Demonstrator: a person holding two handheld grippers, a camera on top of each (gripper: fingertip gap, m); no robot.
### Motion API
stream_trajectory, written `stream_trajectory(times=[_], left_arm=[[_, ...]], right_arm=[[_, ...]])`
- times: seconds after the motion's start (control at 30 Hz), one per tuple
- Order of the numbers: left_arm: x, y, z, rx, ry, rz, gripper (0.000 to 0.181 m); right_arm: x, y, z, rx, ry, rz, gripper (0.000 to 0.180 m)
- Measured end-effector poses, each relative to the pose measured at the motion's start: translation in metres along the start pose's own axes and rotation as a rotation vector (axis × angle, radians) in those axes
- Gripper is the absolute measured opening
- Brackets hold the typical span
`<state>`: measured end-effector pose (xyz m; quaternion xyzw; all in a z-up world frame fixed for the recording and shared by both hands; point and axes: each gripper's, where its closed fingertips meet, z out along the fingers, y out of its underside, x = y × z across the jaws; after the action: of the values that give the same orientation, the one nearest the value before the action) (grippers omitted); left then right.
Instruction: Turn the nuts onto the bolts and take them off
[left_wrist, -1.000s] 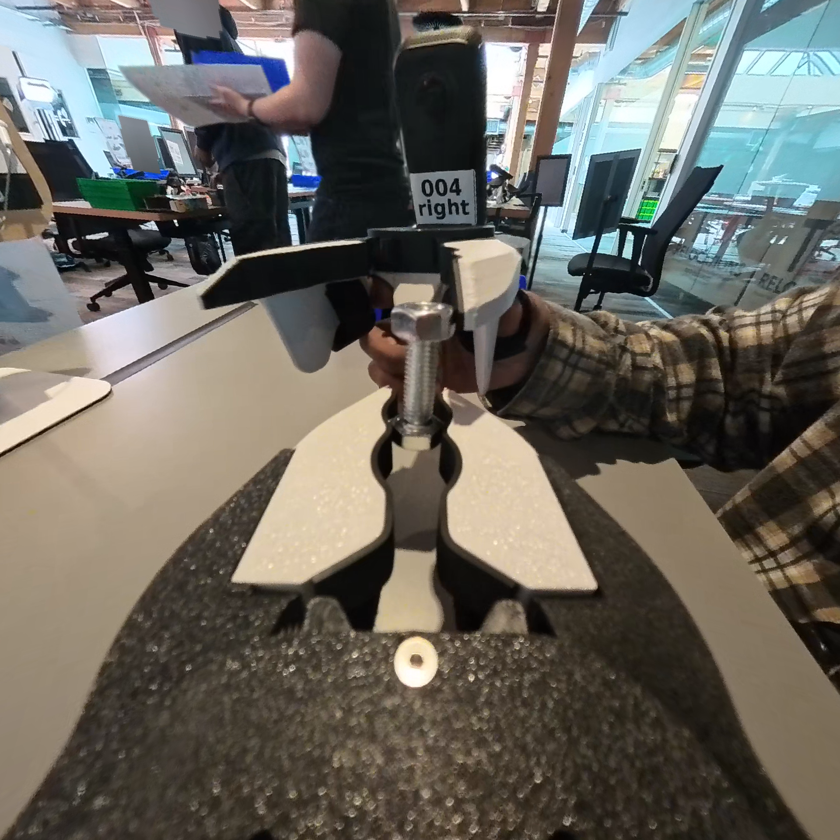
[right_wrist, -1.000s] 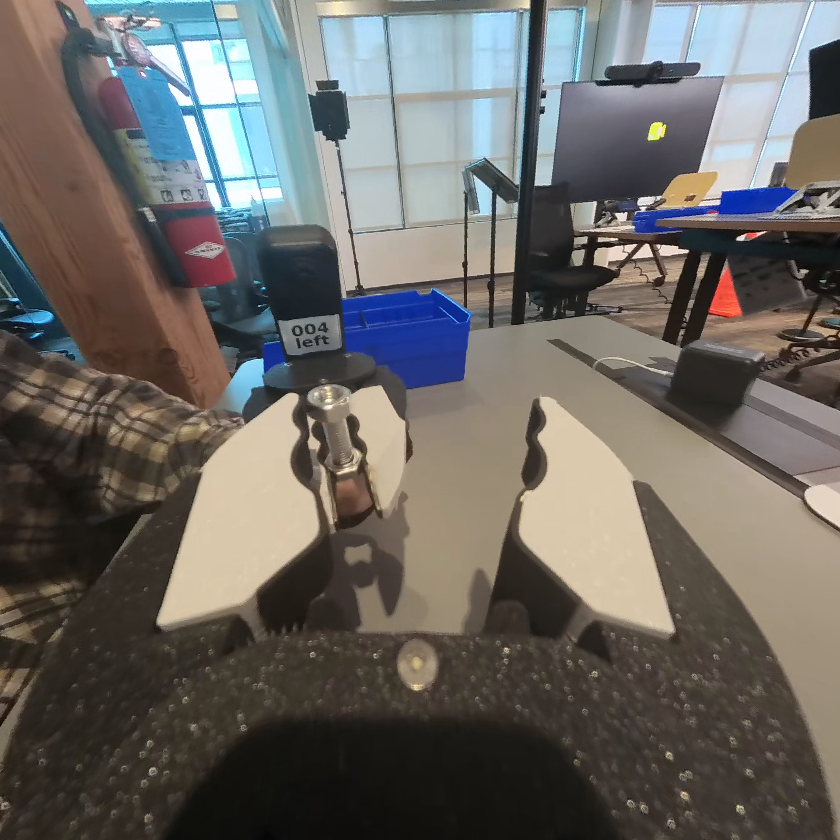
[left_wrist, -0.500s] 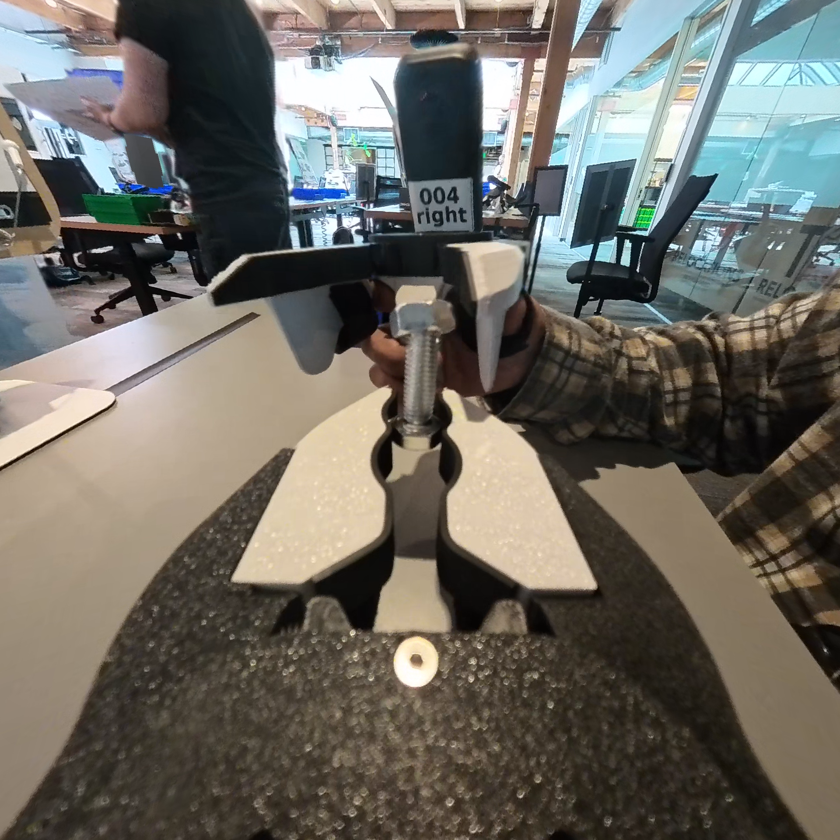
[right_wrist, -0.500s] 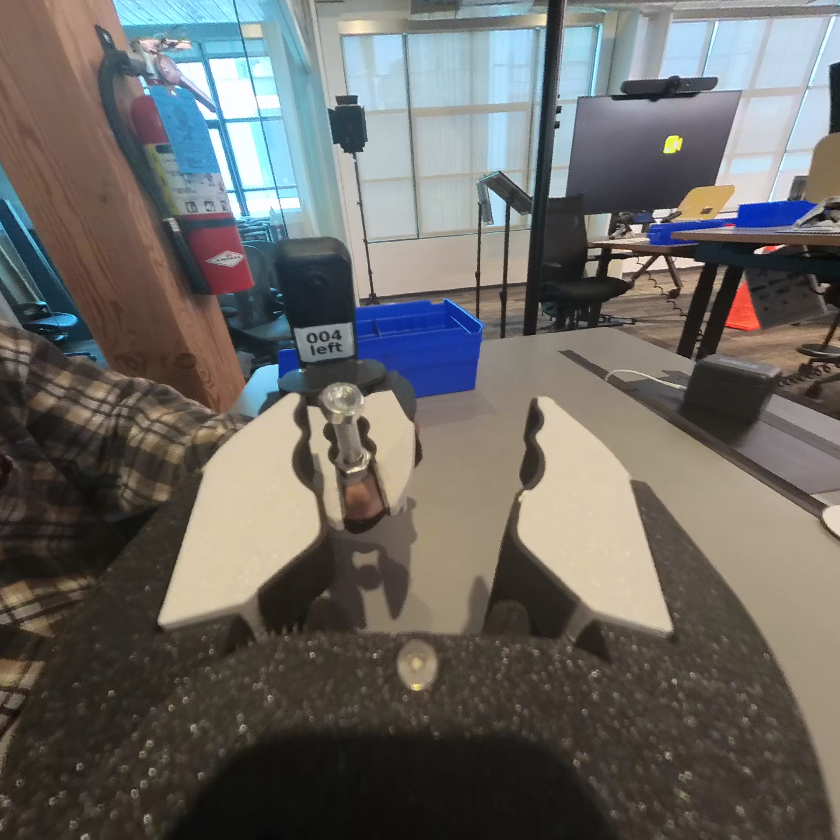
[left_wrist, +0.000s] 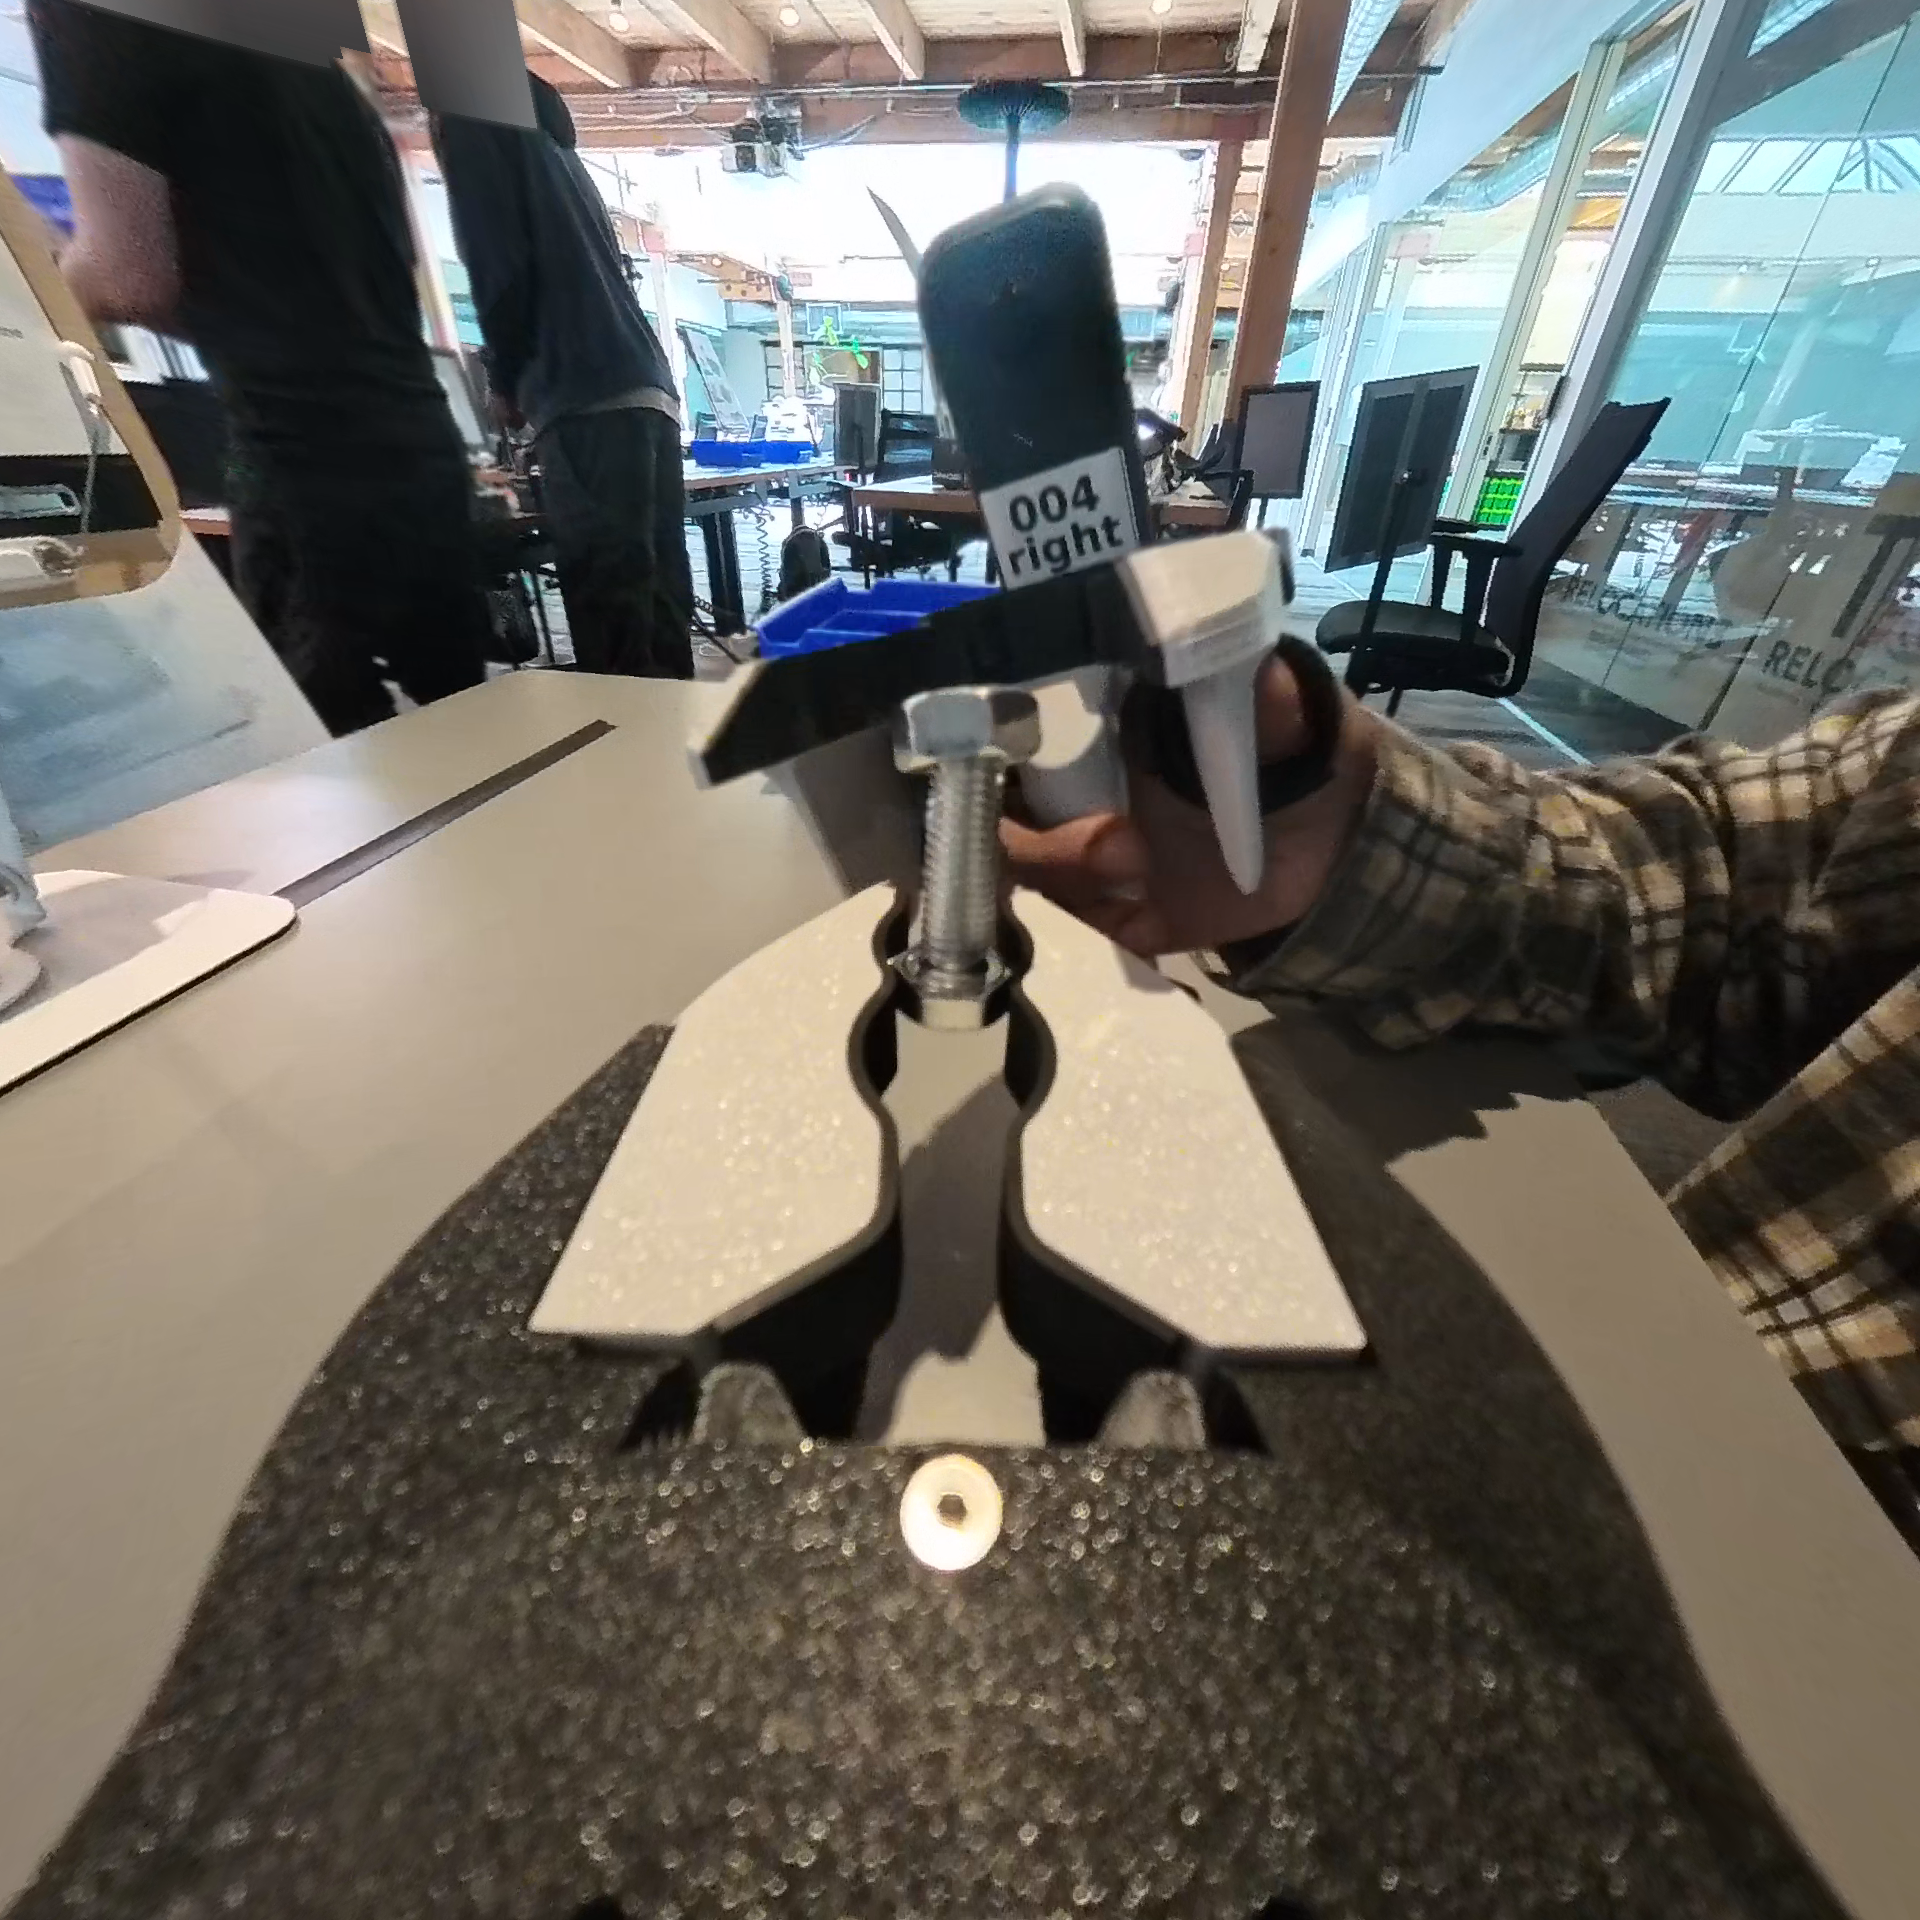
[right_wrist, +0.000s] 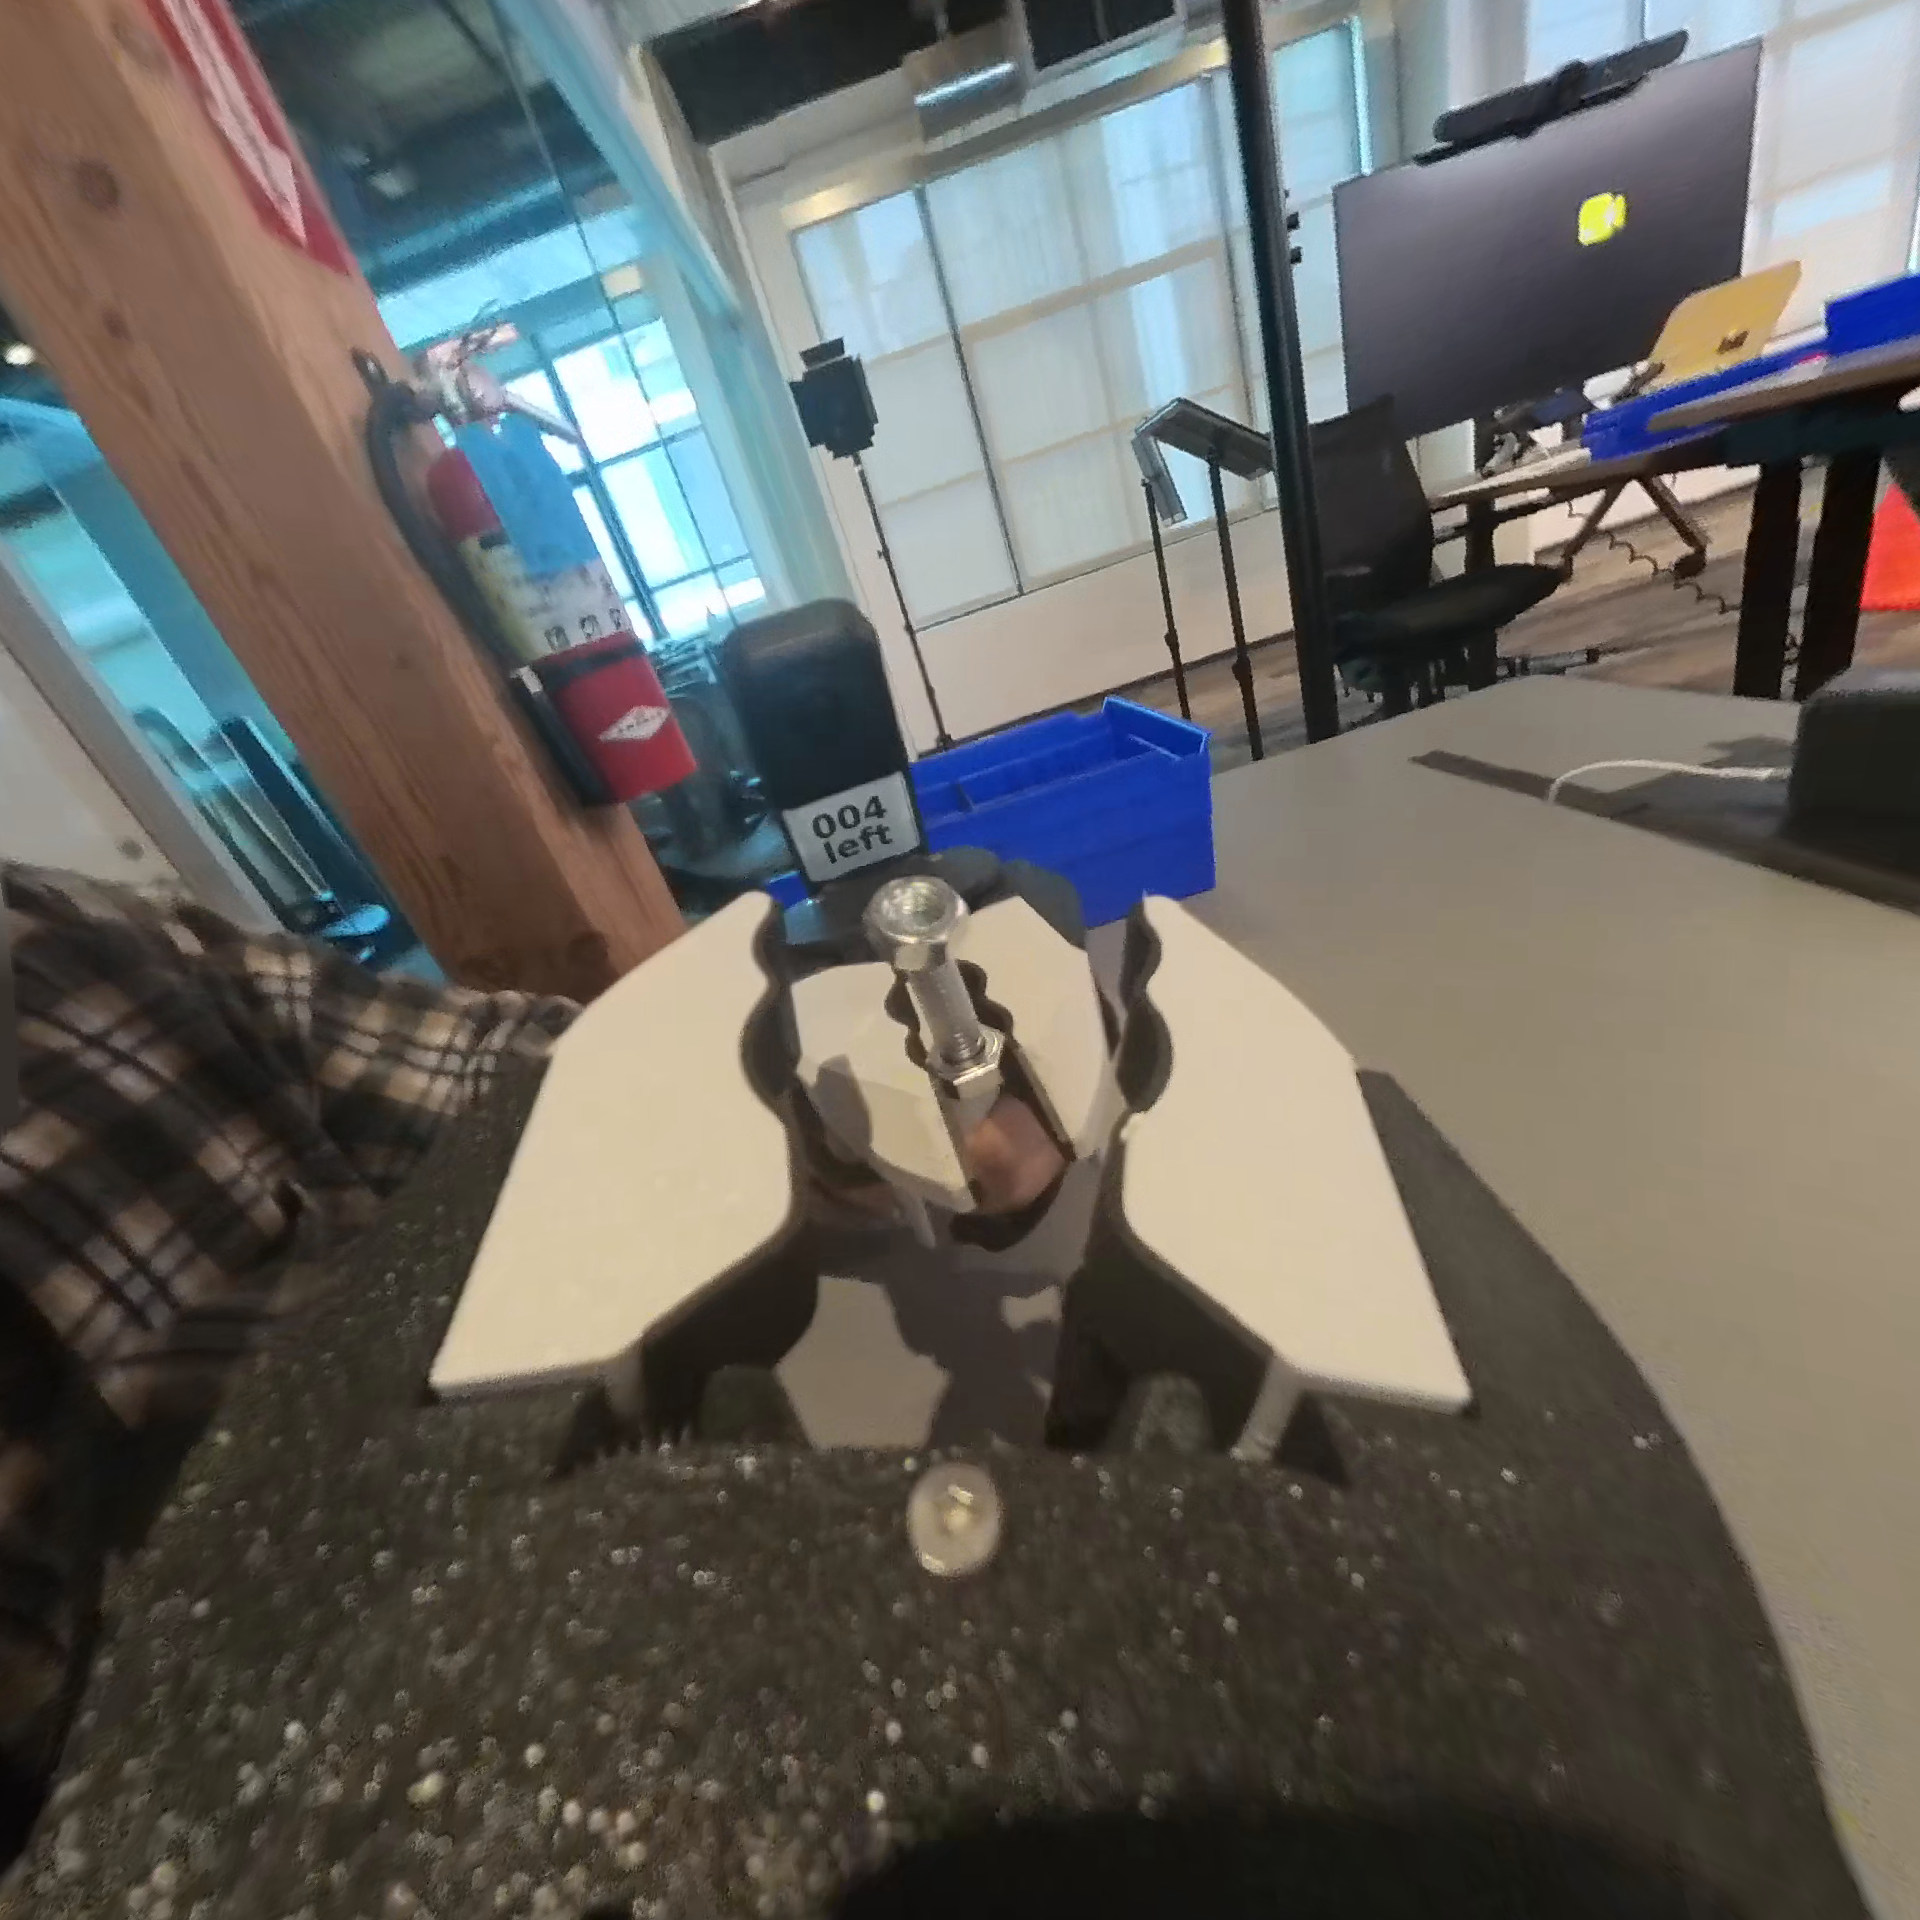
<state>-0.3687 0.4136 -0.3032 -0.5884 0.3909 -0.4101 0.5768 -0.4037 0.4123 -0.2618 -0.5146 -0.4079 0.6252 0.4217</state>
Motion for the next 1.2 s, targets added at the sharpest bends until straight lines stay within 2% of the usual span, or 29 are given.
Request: stream_trajectory(times=[0.3,0.6,0.77,0.9,1.2], left_arm=[[0.002,0.000,0.001,-0.003,-0.003,0.007,0.015],[0.002,-0.003,0.000,0.003,-0.004,0.010,0.015],[0.002,-0.002,0.000,0.005,-0.002,0.005,0.015],[-0.003,-0.002,-0.002,0.003,-0.012,-0.011,0.015],[-0.001,0.005,0.001,-0.057,-0.017,0.034,0.015]], right_arm=[[-0.004,0.003,0.008,0.035,0.024,0.058,0.043],[-0.002,0.003,0.012,0.025,0.028,0.033,0.041],[-0.002,0.004,0.013,0.014,0.040,-0.004,0.034],[-0.005,0.004,0.010,-0.034,0.033,-0.069,0.017],[-0.008,0.014,0.007,-0.270,0.018,-0.240,0.017]])
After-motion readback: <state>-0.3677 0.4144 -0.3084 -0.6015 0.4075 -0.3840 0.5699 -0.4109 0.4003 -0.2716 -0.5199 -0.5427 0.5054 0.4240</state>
